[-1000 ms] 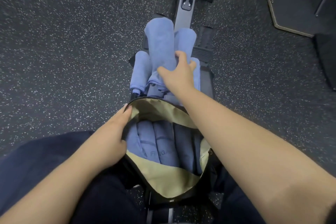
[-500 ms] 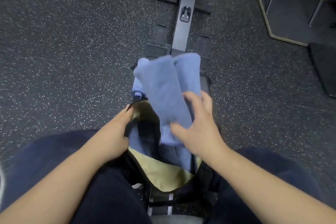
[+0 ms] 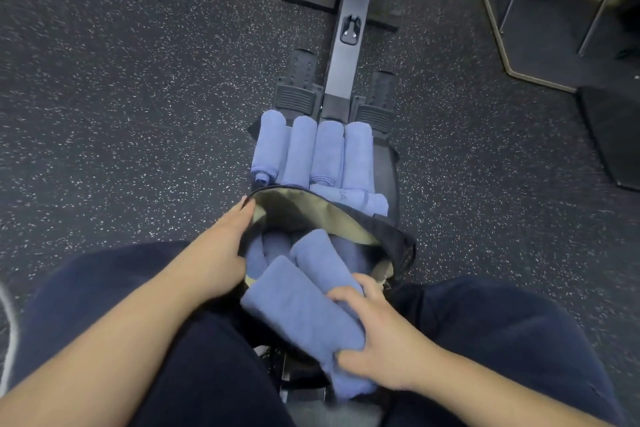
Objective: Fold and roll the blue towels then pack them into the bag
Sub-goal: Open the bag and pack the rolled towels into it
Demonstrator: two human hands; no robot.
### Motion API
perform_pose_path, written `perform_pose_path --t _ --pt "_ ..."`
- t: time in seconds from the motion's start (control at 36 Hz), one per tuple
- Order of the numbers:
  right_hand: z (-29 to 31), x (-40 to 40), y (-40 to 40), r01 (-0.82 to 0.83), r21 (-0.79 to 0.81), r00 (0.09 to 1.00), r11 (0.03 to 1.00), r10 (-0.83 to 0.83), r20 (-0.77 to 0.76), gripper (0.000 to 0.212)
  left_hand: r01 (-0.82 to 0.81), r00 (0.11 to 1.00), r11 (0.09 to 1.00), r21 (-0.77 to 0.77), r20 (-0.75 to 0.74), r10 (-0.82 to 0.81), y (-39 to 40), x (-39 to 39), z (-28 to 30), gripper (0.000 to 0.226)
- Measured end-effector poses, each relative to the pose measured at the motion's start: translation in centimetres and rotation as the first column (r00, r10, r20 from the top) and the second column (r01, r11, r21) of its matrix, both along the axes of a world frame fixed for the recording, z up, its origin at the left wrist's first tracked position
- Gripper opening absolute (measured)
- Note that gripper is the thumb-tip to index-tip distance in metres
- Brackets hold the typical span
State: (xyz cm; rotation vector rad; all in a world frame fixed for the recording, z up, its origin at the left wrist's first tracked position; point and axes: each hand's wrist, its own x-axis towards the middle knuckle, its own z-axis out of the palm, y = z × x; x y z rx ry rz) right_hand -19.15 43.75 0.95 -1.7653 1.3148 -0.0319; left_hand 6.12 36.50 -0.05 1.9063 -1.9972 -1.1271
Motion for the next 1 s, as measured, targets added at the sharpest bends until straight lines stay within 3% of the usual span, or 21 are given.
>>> perform_pose_path --t 0.17,0.36,0.47,0.67,0.89,1.0 --pt "-1.0 -0.1 -2.6 0.26 0.069 0.966 0.963 -0.259 -0.019 0.054 0.06 0.998 0.998 0.028 -0.002 -0.06 0.1 0.1 0.4 0.093" --pt "-2.9 2.2 -4.4 0.482 -0.112 0.833 0.869 -0.494 -0.249 0.052 0.142 0.99 0.988 0.056 0.004 -0.143 0.6 -0.6 1.5 0.092" --pt "-4.0 5.1 -4.7 0.446 -0.224 0.786 0.867 -0.498 -0.366 0.057 0.172 0.985 0.981 0.088 -0.012 -0.172 1.4 -0.8 1.8 0.094" --pt "-6.6 8.2 -2.9 0.291 -0.18 0.82 0.94 -0.341 -0.46 0.058 0.075 0.996 0.995 0.073 -0.057 -0.071 1.5 -0.9 2.7 0.092" --pt "-7.2 8.0 -3.0 0.205 -0.116 0.921 0.972 -0.231 -0.312 0.062 0.059 0.995 0.994 0.09 -0.083 -0.052 1.3 -0.8 2.9 0.092" --pt "-8.3 8.0 -3.2 0.19 -0.069 0.946 0.979 -0.201 -0.253 0.095 0.058 0.996 0.995 0.085 -0.078 -0.052 1.3 -0.7 3.0 0.094"
